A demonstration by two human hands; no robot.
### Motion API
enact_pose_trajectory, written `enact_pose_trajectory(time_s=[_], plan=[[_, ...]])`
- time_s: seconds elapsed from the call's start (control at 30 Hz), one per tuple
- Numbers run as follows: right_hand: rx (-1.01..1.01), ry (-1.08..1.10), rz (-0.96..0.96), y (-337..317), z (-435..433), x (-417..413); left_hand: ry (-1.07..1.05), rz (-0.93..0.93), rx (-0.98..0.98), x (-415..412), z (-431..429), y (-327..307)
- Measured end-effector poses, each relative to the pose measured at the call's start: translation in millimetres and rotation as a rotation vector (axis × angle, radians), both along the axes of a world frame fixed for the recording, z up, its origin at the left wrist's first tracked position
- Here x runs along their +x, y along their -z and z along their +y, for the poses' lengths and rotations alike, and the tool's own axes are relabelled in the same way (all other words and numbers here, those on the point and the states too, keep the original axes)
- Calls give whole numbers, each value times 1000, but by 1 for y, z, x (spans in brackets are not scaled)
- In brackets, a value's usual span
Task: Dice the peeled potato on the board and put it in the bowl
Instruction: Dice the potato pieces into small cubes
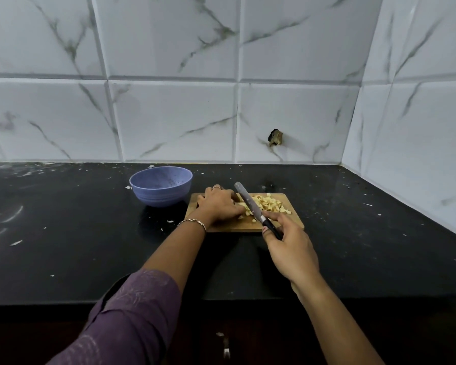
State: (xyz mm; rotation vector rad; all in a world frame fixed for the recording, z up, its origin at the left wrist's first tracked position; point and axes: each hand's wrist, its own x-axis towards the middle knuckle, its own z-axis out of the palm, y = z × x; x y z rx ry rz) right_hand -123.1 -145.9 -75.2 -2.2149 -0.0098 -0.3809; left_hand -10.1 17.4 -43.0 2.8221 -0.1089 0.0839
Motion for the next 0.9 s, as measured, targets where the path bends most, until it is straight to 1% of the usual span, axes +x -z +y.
enact_pose_trajectory(time_s=[0.1,0.2,0.3,0.47,0.53,0.6,0.7,0.77,0.8,0.9], plan=[[25,-8,2,0,-1,0,-23,3,-22,1,1,-6],[50,-3,3,0,0,0,-29,-17,-102,3,5,-6],[69,9,0,0,0,0,-44,-76,-199,3,9,-4],[67,15,-7,-2,1,-4,-134,-144,-478,-4,18,-7],[55,15,-2,-3,1,-4,-191,-155,-553,-11,20,-9],[33,10,9,-3,2,-6,-232,-134,-587,-17,24,-8],[-19,2,18,-5,3,-7,-210,-89,-613,-27,30,-1],[-64,2,27,-6,5,-9,-201,-81,-573,-35,33,5],[-94,3,32,-7,6,-10,-212,-102,-514,-40,35,9],[-166,3,35,-9,8,-14,-310,-210,-255,-57,32,19]])
